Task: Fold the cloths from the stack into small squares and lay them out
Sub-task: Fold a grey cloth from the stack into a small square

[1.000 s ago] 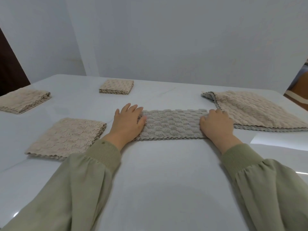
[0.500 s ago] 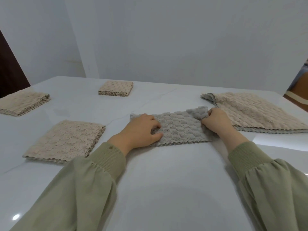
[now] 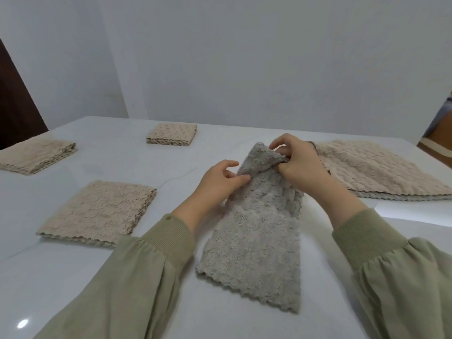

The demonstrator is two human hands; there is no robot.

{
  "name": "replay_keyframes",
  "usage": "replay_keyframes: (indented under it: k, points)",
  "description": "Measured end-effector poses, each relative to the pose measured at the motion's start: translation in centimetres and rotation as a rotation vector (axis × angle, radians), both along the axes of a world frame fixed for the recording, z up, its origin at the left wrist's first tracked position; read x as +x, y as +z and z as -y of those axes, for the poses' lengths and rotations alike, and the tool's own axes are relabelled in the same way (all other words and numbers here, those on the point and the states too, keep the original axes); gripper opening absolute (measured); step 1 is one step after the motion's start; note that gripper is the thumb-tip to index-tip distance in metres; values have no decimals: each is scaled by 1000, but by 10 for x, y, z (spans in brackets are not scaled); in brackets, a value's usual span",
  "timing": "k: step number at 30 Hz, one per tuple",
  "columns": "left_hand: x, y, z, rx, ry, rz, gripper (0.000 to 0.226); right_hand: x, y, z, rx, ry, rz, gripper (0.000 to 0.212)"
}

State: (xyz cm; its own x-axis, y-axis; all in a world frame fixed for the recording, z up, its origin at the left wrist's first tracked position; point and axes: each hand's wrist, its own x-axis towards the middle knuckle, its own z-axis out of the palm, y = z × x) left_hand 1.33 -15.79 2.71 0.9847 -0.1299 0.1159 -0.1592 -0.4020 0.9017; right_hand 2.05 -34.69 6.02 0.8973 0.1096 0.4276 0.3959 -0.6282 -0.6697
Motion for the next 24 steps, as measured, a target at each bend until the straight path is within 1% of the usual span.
replay_keyframes:
  k: [1, 3, 5, 7, 8, 9, 10, 11, 12, 14, 15, 16, 17, 19, 21, 22, 24]
  points:
    - [2, -4, 2, 27, 13, -3, 37, -2, -1, -3, 25, -6, 32, 42]
    - [6, -10, 2, 108, 115, 19, 40, -3, -8, -8, 50, -87, 133, 38]
    - [6, -14, -3, 241, 248, 77, 49, -3, -21, -8, -27, -219, 203, 41]
    - [5, -15, -10, 475, 313, 199, 60, -3, -33, -5, -136, -276, 158, 47]
    - [5, -15, -12, 571, 303, 284, 62, -3, -37, -3, -174, -281, 113, 49]
    - [5, -16, -13, 632, 258, 352, 61, -4, -40, -3, -189, -271, 75, 50]
    - [5, -17, -13, 692, 188, 371, 60, -5, -41, -5, -191, -243, 40, 50]
    - [7, -19, -13, 764, 107, 341, 58, -4, -43, -6, -207, -200, 4, 51]
    - [8, -22, -13, 852, 26, 259, 57, -4, -44, -9, -285, -151, -42, 51]
    - [11, -28, -13, 968, -71, 64, 57, -3, -51, -14, -549, -62, -206, 53]
    - [13, -30, -14, 979, -85, 22, 58, -2, -55, -14, -634, -34, -289, 57]
    - [14, -30, -15, 960, -81, 25, 59, -1, -56, -13, -655, -27, -331, 59]
    - [15, -30, -16, 915, -55, 58, 59, 1, -58, -10, -619, -41, -320, 60]
    - [19, -29, -20, 760, 71, 151, 56, 6, -59, -4, -511, -127, -215, 57]
    - [27, -26, -24, 621, 241, 157, 50, 13, -57, 0, -402, -251, -146, 52]
    - [31, -26, -25, 609, 311, 141, 47, 17, -56, 1, -367, -308, -142, 50]
    - [41, -24, -25, 686, 384, 116, 43, 24, -56, -1, -399, -393, -167, 48]
